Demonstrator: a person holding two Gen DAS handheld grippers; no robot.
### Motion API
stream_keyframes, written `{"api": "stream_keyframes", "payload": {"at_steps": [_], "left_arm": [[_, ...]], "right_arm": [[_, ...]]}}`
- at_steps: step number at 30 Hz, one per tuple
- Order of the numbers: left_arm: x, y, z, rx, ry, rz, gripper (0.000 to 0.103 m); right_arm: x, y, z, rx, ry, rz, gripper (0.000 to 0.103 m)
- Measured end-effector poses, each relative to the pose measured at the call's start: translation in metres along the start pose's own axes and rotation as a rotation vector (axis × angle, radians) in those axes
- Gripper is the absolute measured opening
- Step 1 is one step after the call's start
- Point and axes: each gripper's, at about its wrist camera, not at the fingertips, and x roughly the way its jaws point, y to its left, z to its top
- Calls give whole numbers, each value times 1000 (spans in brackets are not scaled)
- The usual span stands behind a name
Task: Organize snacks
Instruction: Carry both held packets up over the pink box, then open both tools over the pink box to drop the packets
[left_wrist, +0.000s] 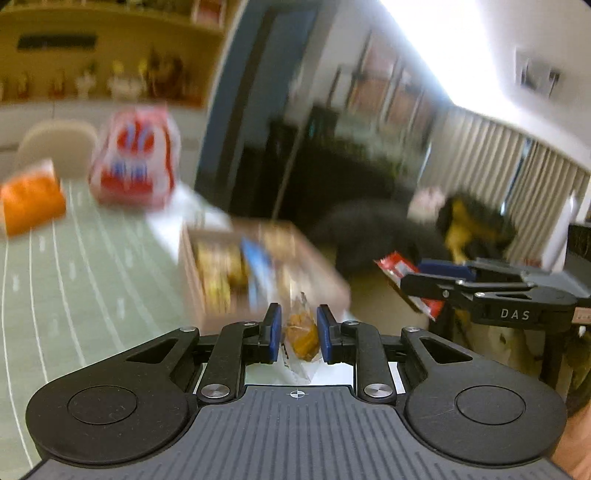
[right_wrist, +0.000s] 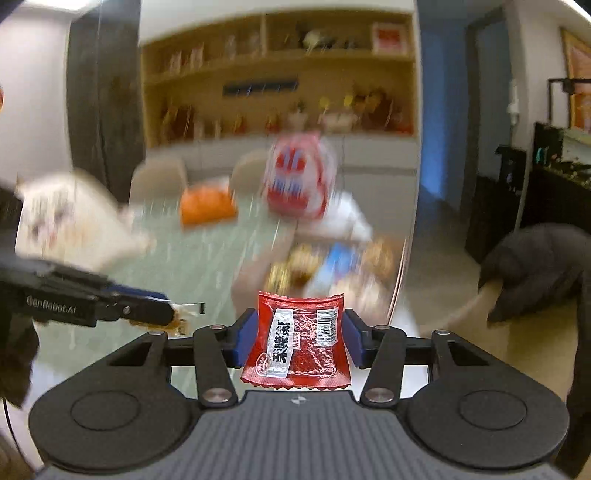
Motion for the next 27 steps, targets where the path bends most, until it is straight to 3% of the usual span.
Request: {"api": "stream_keyframes", "payload": {"at_steps": [3,6,10,13,20,27], "left_arm": [[21,8,42,-43,-80,-28,25],[70,23,72,-79,-79,-62,26],[122,48,65,-161,-34,-12,26],[123,54,47,-137,4,-23,26],[88,43,-10,-82,54,98,26],[62,20,-83,67,209,258,27]], "right_arm": [[14,-17,47,42,-55,-7,50],[51,-29,89,100,-55,-35,58],[106,-40,111,177,0,-83,69],[117,-48,95,237,42,-74,71],[88,-11,30,113,48,-213,85],[88,38,-57,93,212,-226,87]]}}
